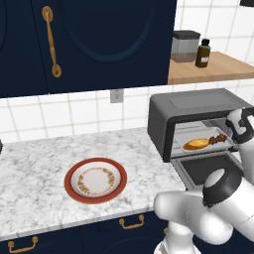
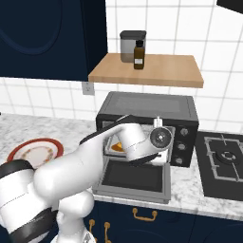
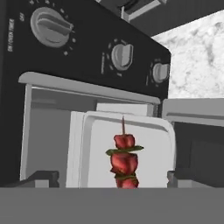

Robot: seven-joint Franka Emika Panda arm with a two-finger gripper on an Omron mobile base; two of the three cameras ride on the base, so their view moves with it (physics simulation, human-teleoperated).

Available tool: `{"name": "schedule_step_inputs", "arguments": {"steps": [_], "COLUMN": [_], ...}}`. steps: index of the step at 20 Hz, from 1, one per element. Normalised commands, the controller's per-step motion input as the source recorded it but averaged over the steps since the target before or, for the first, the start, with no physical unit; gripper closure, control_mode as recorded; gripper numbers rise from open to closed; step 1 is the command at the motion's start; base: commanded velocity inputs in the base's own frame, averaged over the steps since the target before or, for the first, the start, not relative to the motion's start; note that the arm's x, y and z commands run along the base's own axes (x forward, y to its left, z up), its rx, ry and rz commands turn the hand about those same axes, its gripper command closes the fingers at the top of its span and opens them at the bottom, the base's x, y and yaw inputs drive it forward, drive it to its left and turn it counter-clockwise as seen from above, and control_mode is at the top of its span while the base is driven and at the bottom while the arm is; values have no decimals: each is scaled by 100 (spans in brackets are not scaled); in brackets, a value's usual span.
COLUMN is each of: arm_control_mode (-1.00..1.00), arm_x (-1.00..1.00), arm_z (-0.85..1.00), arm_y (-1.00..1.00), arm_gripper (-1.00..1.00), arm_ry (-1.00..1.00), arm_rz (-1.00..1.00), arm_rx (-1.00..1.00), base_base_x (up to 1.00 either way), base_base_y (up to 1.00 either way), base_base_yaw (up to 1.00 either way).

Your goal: Pick up the kebab skewer and baguette bread, and place them inside the toaster oven. Close the toaster oven door and start by setting the timer.

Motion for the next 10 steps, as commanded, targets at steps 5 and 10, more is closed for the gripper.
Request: {"name": "schedule_step_inputs", "arguments": {"steps": [5,10], "arm_control_mode": [-100,-100], "arm_x": [-61,-47], "arm_z": [8,4], "arm_y": [24,20], "arm_gripper": [-100,-100], "arm_ry": [0,0], "arm_rz": [27,37], "arm_rx": [-23,-30], "base_base_x": [0,0], "base_base_y": [0,0], "base_base_yaw": [0,0]}}
